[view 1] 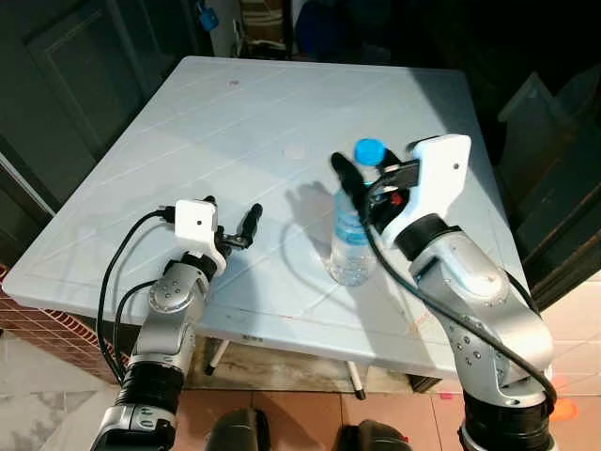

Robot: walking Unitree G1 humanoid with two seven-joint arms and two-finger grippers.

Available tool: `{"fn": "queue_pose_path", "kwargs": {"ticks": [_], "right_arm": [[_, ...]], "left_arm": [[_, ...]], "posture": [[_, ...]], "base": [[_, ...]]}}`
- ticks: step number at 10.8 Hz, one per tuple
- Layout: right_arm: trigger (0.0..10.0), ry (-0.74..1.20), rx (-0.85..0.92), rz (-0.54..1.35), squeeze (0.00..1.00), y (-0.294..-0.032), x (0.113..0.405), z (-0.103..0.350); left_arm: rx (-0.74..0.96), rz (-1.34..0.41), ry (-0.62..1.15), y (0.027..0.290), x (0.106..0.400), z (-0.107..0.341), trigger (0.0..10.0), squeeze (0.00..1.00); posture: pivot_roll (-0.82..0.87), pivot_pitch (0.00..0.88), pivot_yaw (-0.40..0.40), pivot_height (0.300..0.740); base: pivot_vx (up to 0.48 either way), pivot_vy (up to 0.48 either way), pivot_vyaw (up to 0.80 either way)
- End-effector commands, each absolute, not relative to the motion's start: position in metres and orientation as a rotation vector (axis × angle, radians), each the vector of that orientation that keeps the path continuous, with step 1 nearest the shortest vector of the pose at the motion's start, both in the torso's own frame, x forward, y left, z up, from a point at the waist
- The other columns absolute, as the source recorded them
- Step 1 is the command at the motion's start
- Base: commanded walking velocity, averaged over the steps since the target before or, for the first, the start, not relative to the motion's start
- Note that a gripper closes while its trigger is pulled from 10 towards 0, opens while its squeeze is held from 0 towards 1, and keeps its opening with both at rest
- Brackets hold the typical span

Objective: Restocking fridge

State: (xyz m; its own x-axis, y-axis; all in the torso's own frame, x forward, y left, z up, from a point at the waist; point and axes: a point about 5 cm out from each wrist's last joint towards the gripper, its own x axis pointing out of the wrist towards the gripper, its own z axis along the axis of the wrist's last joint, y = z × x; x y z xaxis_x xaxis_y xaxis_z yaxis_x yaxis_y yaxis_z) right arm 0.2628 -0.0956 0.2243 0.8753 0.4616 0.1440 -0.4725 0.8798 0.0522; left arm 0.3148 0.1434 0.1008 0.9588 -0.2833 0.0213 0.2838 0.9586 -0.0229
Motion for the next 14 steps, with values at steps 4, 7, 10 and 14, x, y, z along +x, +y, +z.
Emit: {"fn": "queue_pose_path", "kwargs": {"ticks": [4, 7, 10, 14], "right_arm": [[10.0, -0.124, 0.074, 0.597, 1.00, -0.089, 0.261, 0.232], [10.0, -0.138, 0.071, 0.660, 1.00, -0.083, 0.260, 0.238], [10.0, -0.112, 0.029, 0.750, 1.00, -0.081, 0.258, 0.240], [10.0, -0.070, -0.047, 0.877, 1.00, -0.090, 0.249, 0.239]], "left_arm": [[-0.007, -0.264, -0.011, 0.152, 0.314, 0.099, 10.0, 0.00], [-0.011, -0.267, -0.015, 0.150, 0.316, 0.100, 10.0, 0.00], [-0.017, -0.266, -0.018, 0.148, 0.318, 0.100, 10.0, 0.00], [-0.022, -0.266, -0.019, 0.146, 0.320, 0.100, 10.0, 0.00]], "posture": [[-0.01, 0.027, 0.045, 0.740], [-0.02, 0.018, 0.043, 0.740], [-0.03, 0.014, 0.040, 0.740], [-0.04, 0.013, 0.043, 0.740]], "base": [[0.000, 0.000, 0.00], [0.000, 0.000, 0.00], [0.000, 0.000, 0.00], [0.000, 0.000, 0.00]]}}
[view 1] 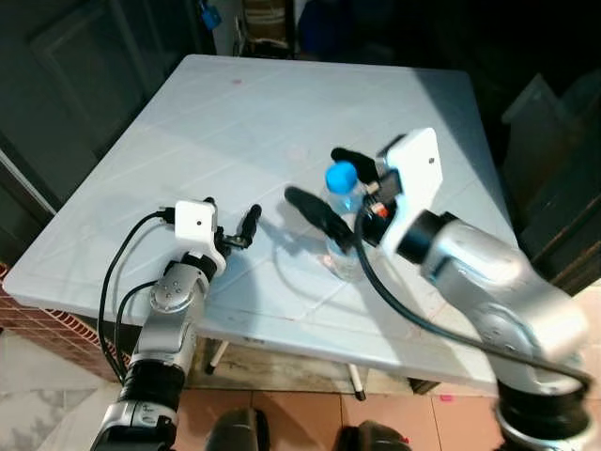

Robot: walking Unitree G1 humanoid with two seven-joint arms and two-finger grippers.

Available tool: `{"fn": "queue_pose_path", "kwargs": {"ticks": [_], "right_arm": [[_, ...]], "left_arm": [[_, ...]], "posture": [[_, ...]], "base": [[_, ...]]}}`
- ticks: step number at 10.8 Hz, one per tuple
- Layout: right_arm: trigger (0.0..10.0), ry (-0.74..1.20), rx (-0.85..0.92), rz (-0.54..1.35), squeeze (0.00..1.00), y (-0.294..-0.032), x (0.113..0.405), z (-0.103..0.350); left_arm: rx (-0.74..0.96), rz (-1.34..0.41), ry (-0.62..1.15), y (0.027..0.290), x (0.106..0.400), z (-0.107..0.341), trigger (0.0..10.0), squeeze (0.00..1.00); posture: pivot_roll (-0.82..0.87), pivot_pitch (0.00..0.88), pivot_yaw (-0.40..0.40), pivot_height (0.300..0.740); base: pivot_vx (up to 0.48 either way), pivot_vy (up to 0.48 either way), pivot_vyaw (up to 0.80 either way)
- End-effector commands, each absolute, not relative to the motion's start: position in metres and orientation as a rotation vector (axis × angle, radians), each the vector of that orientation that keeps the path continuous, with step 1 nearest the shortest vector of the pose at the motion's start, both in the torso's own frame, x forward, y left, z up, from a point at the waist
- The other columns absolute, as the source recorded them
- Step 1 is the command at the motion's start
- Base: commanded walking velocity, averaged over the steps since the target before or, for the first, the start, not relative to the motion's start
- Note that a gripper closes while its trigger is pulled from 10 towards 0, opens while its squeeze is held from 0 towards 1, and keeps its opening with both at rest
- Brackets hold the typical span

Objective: Restocking fridge

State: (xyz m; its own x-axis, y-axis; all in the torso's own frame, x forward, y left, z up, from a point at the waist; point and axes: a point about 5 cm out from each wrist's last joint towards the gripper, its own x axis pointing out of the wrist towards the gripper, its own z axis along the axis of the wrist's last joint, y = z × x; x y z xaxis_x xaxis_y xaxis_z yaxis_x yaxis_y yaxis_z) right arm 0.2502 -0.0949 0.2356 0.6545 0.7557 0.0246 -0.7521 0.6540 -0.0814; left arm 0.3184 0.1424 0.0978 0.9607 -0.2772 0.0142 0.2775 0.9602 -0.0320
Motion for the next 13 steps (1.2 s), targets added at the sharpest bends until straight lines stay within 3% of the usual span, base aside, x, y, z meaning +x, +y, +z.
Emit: {"fn": "queue_pose_path", "kwargs": {"ticks": [1, 5, 9, 13], "right_arm": [[10.0, -0.047, -0.082, 0.872, 1.00, -0.100, 0.245, 0.234], [10.0, -0.125, -0.152, 0.832, 1.00, -0.116, 0.239, 0.234], [10.0, -0.238, -0.159, 0.577, 1.00, -0.136, 0.243, 0.223], [10.0, -0.234, -0.129, 0.545, 1.00, -0.130, 0.236, 0.202]], "left_arm": [[-0.024, -0.270, -0.019, 0.145, 0.321, 0.100, 10.0, 0.00], [-0.035, -0.292, -0.026, 0.136, 0.329, 0.103, 10.0, 0.00], [-0.051, -0.296, -0.043, 0.129, 0.334, 0.107, 10.0, 0.00], [-0.048, -0.310, -0.039, 0.125, 0.336, 0.107, 10.0, 0.00]], "posture": [[-0.05, 0.012, 0.048, 0.740], [-0.08, 0.000, 0.063, 0.740], [-0.08, 0.000, 0.070, 0.740], [-0.09, 0.000, 0.083, 0.740]], "base": [[0.000, 0.000, 0.00], [0.000, 0.000, 0.00], [0.000, 0.000, 0.00], [0.000, 0.000, 0.00]]}}
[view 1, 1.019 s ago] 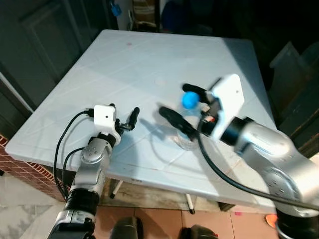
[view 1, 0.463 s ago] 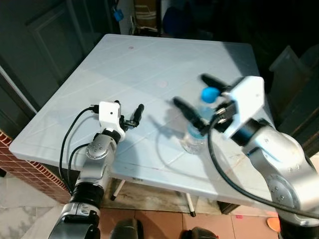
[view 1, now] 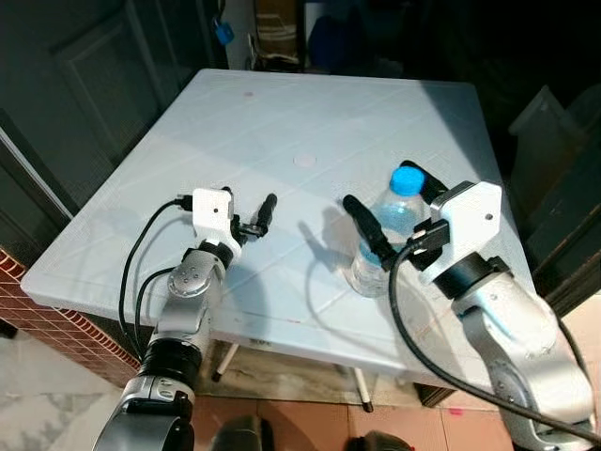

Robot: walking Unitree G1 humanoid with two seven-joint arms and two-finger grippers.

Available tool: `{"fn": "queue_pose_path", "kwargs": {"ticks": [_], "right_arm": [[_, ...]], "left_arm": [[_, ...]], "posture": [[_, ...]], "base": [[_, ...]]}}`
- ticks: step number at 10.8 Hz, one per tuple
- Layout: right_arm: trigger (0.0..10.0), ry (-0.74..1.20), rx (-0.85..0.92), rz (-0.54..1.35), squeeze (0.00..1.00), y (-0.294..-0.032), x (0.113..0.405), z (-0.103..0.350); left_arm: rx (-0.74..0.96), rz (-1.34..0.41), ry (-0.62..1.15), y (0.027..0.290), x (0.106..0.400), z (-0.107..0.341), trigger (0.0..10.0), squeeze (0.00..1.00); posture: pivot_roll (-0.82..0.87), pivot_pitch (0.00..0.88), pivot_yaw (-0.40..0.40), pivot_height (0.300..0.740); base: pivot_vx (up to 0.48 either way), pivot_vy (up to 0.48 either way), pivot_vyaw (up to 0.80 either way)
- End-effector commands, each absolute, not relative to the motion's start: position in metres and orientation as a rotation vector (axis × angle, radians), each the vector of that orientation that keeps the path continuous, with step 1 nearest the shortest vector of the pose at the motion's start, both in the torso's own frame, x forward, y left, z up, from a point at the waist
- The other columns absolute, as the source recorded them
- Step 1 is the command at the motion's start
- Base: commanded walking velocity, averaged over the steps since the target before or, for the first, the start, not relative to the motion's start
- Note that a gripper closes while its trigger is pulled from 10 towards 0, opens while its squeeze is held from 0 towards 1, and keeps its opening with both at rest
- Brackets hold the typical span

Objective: Restocking fridge

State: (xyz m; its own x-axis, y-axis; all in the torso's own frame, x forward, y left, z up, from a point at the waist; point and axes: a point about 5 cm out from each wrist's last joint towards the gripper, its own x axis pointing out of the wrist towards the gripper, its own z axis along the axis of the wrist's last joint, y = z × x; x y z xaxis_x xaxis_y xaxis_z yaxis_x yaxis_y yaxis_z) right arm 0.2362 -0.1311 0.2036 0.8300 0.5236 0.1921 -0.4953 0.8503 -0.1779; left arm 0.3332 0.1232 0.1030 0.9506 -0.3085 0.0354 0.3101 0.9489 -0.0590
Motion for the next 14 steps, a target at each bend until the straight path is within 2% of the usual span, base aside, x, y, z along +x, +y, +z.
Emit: {"fn": "queue_pose_path", "kwargs": {"ticks": [1, 2, 4, 5, 6, 7, 8, 9, 12, 14], "right_arm": [[10.0, -0.250, -0.119, 0.553, 1.00, -0.127, 0.238, 0.205], [10.0, -0.276, -0.089, 0.560, 1.00, -0.124, 0.240, 0.212], [10.0, -0.302, -0.055, 0.581, 0.82, -0.120, 0.240, 0.222], [10.0, -0.309, -0.053, 0.594, 0.77, -0.118, 0.239, 0.225], [10.0, -0.308, -0.050, 0.601, 0.63, -0.117, 0.238, 0.226], [10.0, -0.301, -0.052, 0.606, 0.25, -0.117, 0.239, 0.226], [4.1, -0.292, -0.036, 0.609, 0.00, -0.116, 0.241, 0.227], [0.1, -0.269, -0.036, 0.608, 0.00, -0.117, 0.242, 0.224], [0.7, -0.219, -0.048, 0.609, 0.00, -0.117, 0.241, 0.218], [0.0, -0.211, -0.052, 0.608, 0.00, -0.118, 0.240, 0.216]], "left_arm": [[-0.047, -0.316, -0.038, 0.124, 0.336, 0.107, 10.0, 0.00], [-0.046, -0.321, -0.039, 0.124, 0.336, 0.107, 10.0, 0.00], [-0.045, -0.325, -0.037, 0.124, 0.336, 0.106, 10.0, 0.00], [-0.045, -0.329, -0.036, 0.123, 0.336, 0.106, 10.0, 0.00], [-0.044, -0.332, -0.034, 0.123, 0.336, 0.106, 10.0, 0.00], [-0.043, -0.335, -0.031, 0.122, 0.336, 0.105, 10.0, 0.00], [-0.041, -0.339, -0.028, 0.121, 0.336, 0.105, 10.0, 0.00], [-0.037, -0.346, -0.021, 0.120, 0.336, 0.104, 10.0, 0.00], [-0.032, -0.354, -0.010, 0.120, 0.334, 0.101, 10.0, 0.00], [-0.032, -0.362, -0.006, 0.119, 0.334, 0.101, 10.0, 0.00]], "posture": [[-0.09, 0.000, 0.084, 0.740], [-0.09, 0.000, 0.084, 0.740], [-0.09, 0.000, 0.083, 0.740], [-0.09, 0.000, 0.083, 0.740], [-0.09, 0.000, 0.083, 0.740], [-0.09, 0.000, 0.080, 0.740], [-0.09, 0.000, 0.076, 0.740], [-0.09, 0.000, 0.074, 0.740], [-0.09, 0.000, 0.073, 0.740], [-0.09, 0.000, 0.076, 0.740]], "base": [[0.000, 0.000, 0.00], [0.000, 0.000, 0.00], [0.000, 0.000, 0.00], [0.000, 0.000, 0.00], [0.000, 0.000, 0.00], [0.000, 0.000, 0.00], [0.000, 0.000, 0.00], [0.000, 0.000, 0.00], [0.000, 0.000, 0.00], [0.000, 0.000, 0.00]]}}
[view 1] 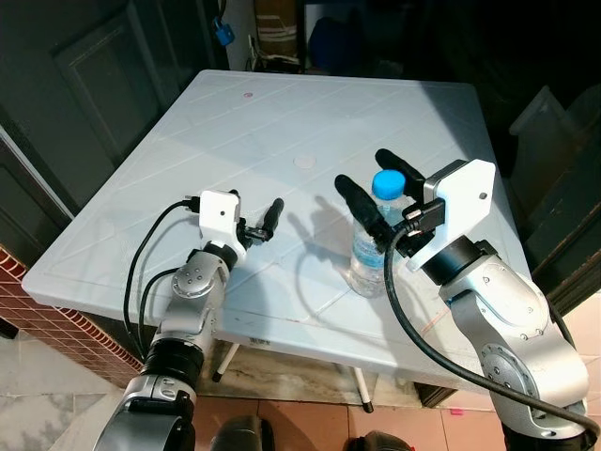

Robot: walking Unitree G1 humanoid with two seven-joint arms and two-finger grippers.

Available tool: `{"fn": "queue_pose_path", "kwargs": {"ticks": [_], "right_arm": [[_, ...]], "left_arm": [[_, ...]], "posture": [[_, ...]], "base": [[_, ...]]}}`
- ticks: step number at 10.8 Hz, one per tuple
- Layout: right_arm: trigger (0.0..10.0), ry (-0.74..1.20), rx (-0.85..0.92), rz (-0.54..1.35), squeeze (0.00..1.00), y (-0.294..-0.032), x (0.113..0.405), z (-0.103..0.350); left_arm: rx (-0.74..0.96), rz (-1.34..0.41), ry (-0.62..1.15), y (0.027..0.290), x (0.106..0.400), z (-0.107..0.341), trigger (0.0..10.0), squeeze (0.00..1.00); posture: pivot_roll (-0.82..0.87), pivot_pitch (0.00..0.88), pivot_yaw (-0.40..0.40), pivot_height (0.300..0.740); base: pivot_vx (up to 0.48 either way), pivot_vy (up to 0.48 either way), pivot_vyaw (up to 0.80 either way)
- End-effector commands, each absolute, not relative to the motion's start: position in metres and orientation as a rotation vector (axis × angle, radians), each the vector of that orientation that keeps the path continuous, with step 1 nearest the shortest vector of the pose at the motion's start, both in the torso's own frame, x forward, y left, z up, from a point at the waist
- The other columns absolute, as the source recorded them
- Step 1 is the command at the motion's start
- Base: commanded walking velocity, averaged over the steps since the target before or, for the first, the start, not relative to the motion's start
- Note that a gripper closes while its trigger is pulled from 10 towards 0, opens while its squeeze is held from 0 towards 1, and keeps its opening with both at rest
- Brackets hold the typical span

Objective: Restocking fridge

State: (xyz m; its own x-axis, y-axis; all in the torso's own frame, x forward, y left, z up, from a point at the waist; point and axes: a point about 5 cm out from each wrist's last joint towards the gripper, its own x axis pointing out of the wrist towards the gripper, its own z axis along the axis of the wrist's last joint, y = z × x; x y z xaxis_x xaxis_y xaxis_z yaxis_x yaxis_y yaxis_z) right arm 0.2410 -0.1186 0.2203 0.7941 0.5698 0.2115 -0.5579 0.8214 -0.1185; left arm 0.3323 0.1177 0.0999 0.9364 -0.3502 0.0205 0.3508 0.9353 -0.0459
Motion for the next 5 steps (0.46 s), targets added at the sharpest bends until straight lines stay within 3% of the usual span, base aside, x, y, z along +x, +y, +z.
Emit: {"fn": "queue_pose_path", "kwargs": {"ticks": [1, 5], "right_arm": [[0.0, -0.207, -0.055, 0.606, 0.00, -0.1182, 0.2403, 0.2161], [0.0, -0.172, -0.066, 0.614, 0.00, -0.1185, 0.2404, 0.2120]], "left_arm": [[-0.031, -0.366, -0.005, 0.1187, 0.3342, 0.1007, 10.0, 0.00], [-0.035, -0.374, 0.000, 0.1170, 0.3335, 0.0999, 10.0, 0.00]], "posture": [[-0.09, 0.000, 0.077, 0.740], [-0.09, 0.000, 0.076, 0.740]], "base": [[0.000, 0.000, 0.00], [0.000, 0.000, 0.00]]}}
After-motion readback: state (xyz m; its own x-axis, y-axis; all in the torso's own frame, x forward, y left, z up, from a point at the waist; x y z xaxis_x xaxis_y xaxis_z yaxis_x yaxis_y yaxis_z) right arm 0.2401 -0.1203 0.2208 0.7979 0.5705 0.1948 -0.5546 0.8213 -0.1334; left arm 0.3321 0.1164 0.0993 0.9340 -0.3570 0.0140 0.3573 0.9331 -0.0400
